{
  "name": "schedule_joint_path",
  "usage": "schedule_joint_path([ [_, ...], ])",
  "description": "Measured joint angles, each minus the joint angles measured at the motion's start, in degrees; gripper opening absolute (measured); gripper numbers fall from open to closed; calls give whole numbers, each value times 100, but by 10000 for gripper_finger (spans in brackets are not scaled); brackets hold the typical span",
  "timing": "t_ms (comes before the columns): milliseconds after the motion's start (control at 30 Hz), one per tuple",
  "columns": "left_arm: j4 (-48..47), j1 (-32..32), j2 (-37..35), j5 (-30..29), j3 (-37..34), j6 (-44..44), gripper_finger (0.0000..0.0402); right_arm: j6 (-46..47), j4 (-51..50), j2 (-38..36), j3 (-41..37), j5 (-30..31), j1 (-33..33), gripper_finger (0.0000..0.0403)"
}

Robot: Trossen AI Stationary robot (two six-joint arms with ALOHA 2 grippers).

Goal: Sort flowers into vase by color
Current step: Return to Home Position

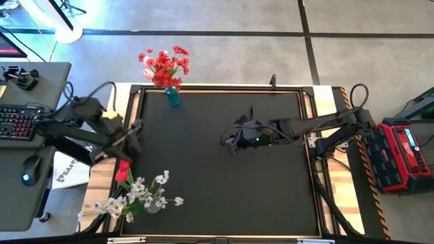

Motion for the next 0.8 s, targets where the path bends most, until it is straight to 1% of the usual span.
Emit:
schedule_joint_path([
  [133, -203, 147, 52, -1128, 255, 185, 184, 53, -14, 0, 0, 18, -145, 145],
  [233, -201, 298, 114, -1581, 376, 374, 184, 246, 203, -2, 0, -24, -309, 145],
  [267, -199, 364, 129, -1703, 419, 417, 184, 173, 398, -10, 0, -87, -335, 145],
  [333, -189, 521, 147, -1844, 495, 489, 184, -269, 1025, -16, 0, -150, -355, 145],
  [433, -187, 798, 224, -1822, 598, 650, 179, -860, 1953, -54, 5, -175, -337, 142],
  [533, -191, 1141, 310, -1599, 672, 779, 164, -1380, 2127, -119, 188, -174, -294, 126],
  [633, -173, 1531, 448, -1416, 723, 925, 144, -1933, 1699, -222, 501, -184, -272, 89],
  [733, -75, 1977, 689, -1256, 793, 1026, 121, -2560, 1027, -362, 843, -250, -268, 33],
  [800, 146, 2292, 865, -954, 799, 982, 104, -2972, 634, -475, 1053, -279, -269, 9],
])
